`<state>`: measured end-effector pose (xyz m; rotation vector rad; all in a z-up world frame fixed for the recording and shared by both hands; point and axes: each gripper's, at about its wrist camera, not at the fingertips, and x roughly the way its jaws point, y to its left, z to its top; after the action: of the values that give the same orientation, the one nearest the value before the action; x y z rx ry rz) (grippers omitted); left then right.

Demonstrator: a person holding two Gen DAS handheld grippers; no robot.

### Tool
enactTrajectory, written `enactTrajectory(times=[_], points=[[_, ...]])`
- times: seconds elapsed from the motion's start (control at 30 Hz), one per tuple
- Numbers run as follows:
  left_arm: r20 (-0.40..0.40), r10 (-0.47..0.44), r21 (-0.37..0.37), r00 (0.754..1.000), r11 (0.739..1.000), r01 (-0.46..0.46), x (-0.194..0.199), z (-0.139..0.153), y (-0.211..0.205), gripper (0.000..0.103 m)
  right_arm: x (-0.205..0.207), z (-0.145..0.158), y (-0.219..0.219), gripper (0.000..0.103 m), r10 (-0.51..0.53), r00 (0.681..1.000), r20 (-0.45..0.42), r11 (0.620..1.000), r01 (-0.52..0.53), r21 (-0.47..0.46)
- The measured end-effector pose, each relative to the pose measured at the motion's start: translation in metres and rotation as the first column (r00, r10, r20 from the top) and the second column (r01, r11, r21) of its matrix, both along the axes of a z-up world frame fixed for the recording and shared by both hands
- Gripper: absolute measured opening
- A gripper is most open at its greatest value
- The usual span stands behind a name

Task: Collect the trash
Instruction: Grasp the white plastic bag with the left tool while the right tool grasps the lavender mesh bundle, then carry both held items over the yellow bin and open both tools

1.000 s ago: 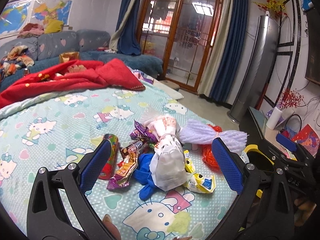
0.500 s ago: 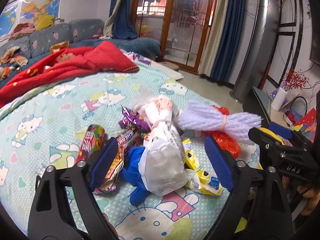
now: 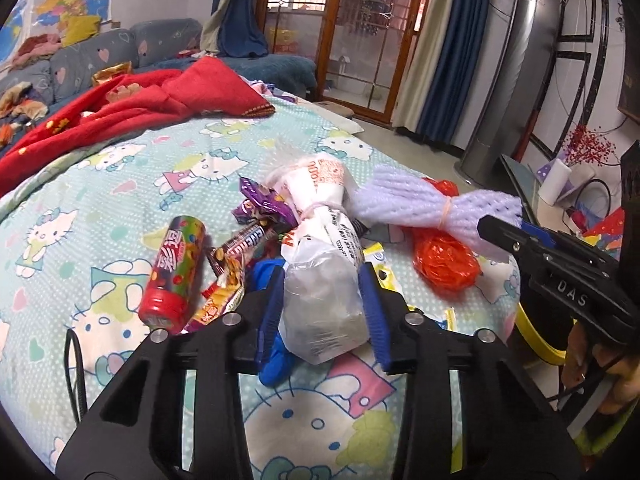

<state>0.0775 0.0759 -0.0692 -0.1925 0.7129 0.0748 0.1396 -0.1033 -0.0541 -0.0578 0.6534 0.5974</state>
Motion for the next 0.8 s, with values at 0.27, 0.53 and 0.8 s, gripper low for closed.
enactTrajectory(times=[0.27,0.53,0.8], points=[[0.072,0.0,-0.051,0.997,0.999,0.003,-0.019,0.019,0.013,0.023,-0.005,0.013,-0.008,0.027,-0.014,0.999,0.037,0.999,0.012,0.043],[0.148,0.011,-0.069,0.989,0.998,-0.001,-0.038,0.05,0.02,0.022,-0.015,0.027,-0.019,0.026,-0.036,0.997,0.074,0.996,0.03,0.079],[0.181,-0.052,-0.063,0.982,0.996,0.064,-0.053,0.074,-0.006,0.022,-0.025,0.045,-0.046,0.026,-0.094,0.99,0.102,0.989,0.081,0.125]])
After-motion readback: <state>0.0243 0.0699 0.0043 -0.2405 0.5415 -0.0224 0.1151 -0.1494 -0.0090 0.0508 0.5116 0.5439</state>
